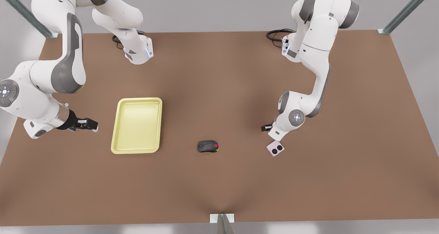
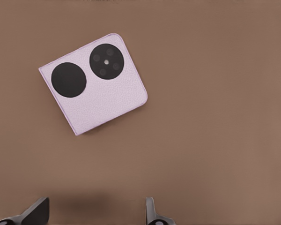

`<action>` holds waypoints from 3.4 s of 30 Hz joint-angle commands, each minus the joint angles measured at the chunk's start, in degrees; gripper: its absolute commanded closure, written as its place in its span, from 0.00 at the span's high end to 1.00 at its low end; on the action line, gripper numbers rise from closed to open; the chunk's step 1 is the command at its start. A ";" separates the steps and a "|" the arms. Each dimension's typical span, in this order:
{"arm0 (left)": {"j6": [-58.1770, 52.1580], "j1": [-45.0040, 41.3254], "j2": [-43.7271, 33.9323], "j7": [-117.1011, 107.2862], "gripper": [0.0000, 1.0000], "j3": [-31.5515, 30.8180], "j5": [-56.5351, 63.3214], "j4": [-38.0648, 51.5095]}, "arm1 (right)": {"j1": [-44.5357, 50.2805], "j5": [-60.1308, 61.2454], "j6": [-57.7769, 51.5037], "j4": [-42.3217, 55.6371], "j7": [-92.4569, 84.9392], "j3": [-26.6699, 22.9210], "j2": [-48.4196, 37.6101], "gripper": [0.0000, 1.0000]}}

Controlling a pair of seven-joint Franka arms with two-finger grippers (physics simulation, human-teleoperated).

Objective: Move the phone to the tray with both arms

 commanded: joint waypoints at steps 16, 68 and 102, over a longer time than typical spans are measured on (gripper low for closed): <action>4.98 -1.81 4.38 -25.22 1.00 3.61 5.85 3.67 | -0.35 0.04 -0.45 0.04 -1.66 -0.08 -0.14 1.00; -3.98 -2.51 12.90 4.73 1.00 2.47 11.39 24.59 | -0.70 0.48 -0.37 0.04 -1.75 0.01 -0.05 1.00; 4.10 -1.81 16.33 8.26 1.00 2.56 10.07 21.16 | -0.79 0.48 -0.54 0.04 -2.63 0.01 -0.05 1.00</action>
